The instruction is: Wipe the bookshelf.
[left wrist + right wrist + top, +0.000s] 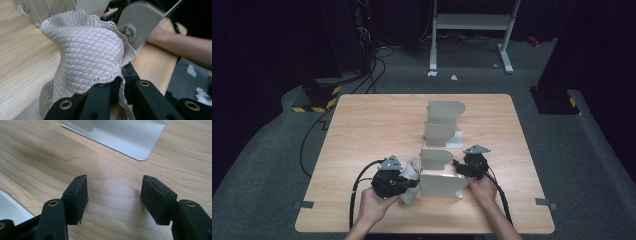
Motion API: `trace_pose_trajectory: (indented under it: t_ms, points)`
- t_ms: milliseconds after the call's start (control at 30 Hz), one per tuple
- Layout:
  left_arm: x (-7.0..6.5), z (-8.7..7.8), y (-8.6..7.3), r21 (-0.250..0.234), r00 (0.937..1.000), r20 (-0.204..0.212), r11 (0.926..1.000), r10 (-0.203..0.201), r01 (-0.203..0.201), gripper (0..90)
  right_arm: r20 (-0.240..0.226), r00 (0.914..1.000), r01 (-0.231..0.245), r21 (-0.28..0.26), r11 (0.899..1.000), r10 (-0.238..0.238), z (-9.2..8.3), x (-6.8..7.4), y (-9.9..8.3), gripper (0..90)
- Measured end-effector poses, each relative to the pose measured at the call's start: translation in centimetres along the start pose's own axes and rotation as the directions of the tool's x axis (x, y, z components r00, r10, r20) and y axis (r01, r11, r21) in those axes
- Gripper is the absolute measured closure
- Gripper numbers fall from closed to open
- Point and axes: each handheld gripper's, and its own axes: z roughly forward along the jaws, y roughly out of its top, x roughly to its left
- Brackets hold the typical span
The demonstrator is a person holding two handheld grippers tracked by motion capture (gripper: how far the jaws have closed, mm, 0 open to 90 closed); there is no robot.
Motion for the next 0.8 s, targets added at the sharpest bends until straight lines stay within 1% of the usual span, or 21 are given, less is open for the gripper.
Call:
trace_pose_trajectory:
  t_ms: [33,100,133,200,267,300,400,467,500,533,600,667,733,767,800]
  points:
    - [0.0,0.7,-0.3,0.034,0.9999,-0.017,0.9994,0.005,-0.004,86.2,0.000,1.0000,0.001,0.000,1.000,-0.001,0.0,0.0,0.0,39.0]
    - [-0.1,2.0,-1.3,0.102,0.9993,-0.034,0.9947,0.019,-0.015,86.3,0.000,1.0000,-0.001,0.000,1.000,0.001,0.0,0.0,0.0,39.0]
    - [-0.1,2.4,-1.7,0.117,0.9992,-0.034,0.9929,0.022,-0.018,86.3,0.000,1.0000,-0.001,0.000,1.000,0.001,0.0,0.0,0.0,38.9]
    - [0.2,3.2,-2.6,0.142,0.9990,-0.041,0.9898,0.019,-0.013,86.3,0.000,1.0000,0.000,0.000,1.000,0.000,0.0,0.0,0.0,38.9]
    - [0.7,3.9,-3.1,0.163,0.9989,-0.046,0.9865,-0.004,0.012,86.3,0.001,1.0000,0.000,-0.001,1.000,0.000,0.0,0.0,0.0,38.9]
    - [0.9,4.3,-3.3,0.178,0.9986,-0.054,0.9839,-0.004,0.014,86.3,0.001,1.0000,0.001,-0.001,1.000,-0.001,0.0,0.0,0.0,38.9]
    - [1.2,5.0,-3.8,0.203,0.9979,-0.064,0.9789,-0.012,0.024,86.3,0.000,1.0000,0.002,-0.001,1.000,-0.002,0.0,0.0,0.0,38.9]
    - [1.5,5.1,-3.9,0.217,0.9962,-0.087,0.9758,-0.006,0.025,86.3,0.001,1.0000,0.001,-0.002,1.000,-0.001,0.0,0.0,0.0,38.9]
    - [1.8,5.0,-3.9,0.220,0.9948,-0.101,0.9751,-0.005,0.027,86.2,0.001,1.0000,0.002,-0.002,1.000,-0.002,0.0,0.0,0.0,38.9]
    - [2.1,4.9,-3.9,0.213,0.9937,-0.110,0.9761,-0.017,0.041,86.2,0.001,1.0000,0.000,-0.001,1.000,0.000,0.0,0.0,0.0,38.9]
    - [3.0,4.5,-3.8,0.192,0.9901,-0.133,0.9789,-0.045,0.070,86.3,0.000,1.0000,-0.001,0.000,1.000,0.001,0.0,0.0,0.0,38.9]
    - [4.1,4.1,-3.5,0.189,0.9850,-0.162,0.9777,-0.060,0.091,86.3,0.001,1.0000,0.000,-0.001,1.000,0.000,0.0,0.0,0.0,38.9]
    - [5.1,3.7,-3.1,0.175,0.9816,-0.175,0.9788,-0.076,0.107,86.3,0.000,1.0000,0.001,-0.002,1.000,-0.001,0.0,0.0,0.0,38.9]
    - [5.1,3.7,-3.1,0.175,0.9816,-0.175,0.9788,-0.076,0.107,86.3,0.000,1.0000,0.001,-0.002,1.000,-0.001,0.0,0.0,0.0,38.9]
    - [6.4,3.1,-2.6,0.160,0.9756,-0.200,0.9794,-0.090,0.123,86.3,0.001,1.0000,0.002,-0.003,1.000,-0.002,0.0,0.0,0.0,38.9]
